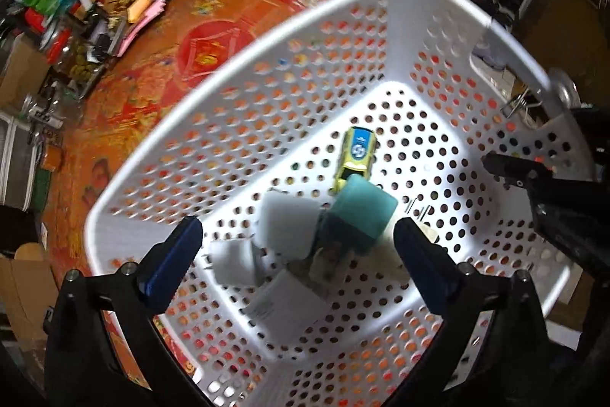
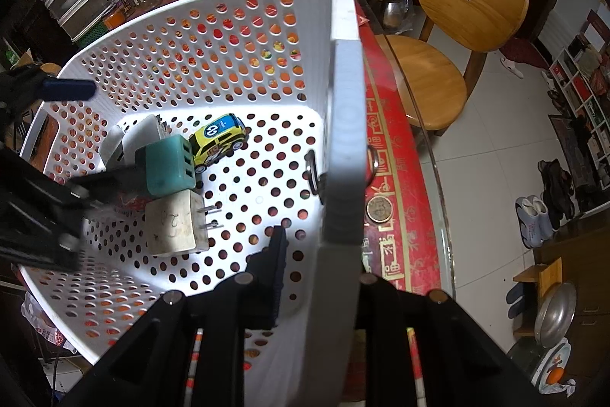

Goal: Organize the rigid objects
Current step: 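Lower the teal charger into the basket and open the left tool, then return the left tool to the table and grasp the white charger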

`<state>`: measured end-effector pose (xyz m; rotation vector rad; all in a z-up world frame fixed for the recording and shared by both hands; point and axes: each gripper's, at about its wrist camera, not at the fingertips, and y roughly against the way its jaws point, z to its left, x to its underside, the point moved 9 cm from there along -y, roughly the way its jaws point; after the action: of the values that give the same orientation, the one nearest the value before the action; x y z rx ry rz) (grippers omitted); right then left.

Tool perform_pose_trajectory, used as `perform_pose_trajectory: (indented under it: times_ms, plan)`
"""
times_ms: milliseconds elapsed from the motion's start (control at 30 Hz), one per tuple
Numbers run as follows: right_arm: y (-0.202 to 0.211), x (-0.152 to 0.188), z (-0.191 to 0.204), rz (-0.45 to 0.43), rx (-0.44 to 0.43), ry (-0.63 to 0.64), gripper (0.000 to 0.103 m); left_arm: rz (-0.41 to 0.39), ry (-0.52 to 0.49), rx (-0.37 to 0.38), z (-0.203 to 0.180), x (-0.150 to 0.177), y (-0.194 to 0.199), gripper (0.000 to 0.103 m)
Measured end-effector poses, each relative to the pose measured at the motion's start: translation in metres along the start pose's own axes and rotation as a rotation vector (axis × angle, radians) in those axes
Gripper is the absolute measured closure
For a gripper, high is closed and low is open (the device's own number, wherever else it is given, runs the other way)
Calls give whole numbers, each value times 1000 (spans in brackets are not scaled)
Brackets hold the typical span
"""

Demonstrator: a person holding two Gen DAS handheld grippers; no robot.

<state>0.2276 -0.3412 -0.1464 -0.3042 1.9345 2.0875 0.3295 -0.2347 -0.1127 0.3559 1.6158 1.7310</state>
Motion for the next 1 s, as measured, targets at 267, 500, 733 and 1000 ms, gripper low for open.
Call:
perform_pose_trajectory:
  times_ms: [267, 500, 733, 1000]
  plan:
    - [0, 0, 0, -3, -4, 2, 82, -207, 108, -21, 60, 40, 100, 1]
    - [1, 0, 0, -5, -7, 0, 82, -233, 253, -210, 144, 132, 135, 1]
    - [2, 1, -2, -14, -18, -7, 81, -190, 469, -204, 182, 233, 84, 1]
    - [3, 0, -2, -15, -14, -5, 81, -169, 500, -98, 141, 268, 23, 1]
